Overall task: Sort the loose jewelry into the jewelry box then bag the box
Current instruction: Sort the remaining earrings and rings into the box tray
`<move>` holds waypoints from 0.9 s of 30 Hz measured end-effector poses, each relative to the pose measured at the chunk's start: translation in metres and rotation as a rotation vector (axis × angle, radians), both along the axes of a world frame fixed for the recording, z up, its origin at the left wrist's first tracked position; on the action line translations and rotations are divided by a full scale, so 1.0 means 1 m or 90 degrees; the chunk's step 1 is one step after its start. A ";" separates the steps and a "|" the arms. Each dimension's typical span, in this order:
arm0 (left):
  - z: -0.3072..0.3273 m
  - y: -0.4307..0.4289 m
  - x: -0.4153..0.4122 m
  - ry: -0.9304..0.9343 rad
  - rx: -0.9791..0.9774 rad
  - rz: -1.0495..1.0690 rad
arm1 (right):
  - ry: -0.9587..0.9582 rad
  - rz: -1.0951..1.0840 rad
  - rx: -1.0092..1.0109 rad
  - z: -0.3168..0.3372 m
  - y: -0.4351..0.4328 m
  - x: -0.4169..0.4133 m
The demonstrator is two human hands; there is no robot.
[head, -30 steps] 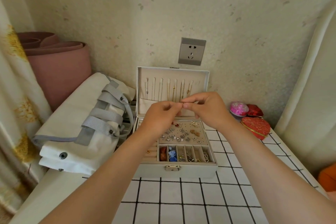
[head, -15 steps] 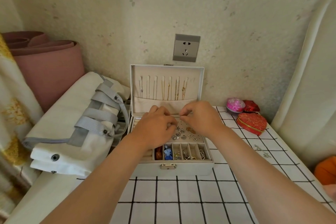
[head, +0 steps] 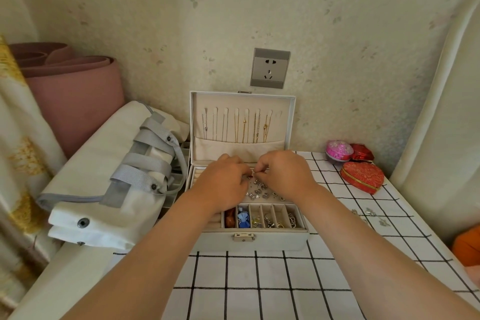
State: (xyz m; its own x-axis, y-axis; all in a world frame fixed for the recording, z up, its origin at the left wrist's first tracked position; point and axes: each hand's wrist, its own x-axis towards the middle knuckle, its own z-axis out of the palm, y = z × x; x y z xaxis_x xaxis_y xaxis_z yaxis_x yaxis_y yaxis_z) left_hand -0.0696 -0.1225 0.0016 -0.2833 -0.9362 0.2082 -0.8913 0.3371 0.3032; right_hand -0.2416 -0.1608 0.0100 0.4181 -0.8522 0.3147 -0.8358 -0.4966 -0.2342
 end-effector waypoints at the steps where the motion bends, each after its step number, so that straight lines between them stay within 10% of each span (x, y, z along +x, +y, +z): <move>1: 0.000 0.000 0.000 0.001 0.001 -0.001 | 0.005 0.005 0.011 0.001 -0.001 0.000; 27: 0.020 0.026 -0.057 0.139 -0.043 -0.019 | -0.141 -0.051 0.103 0.020 0.017 -0.130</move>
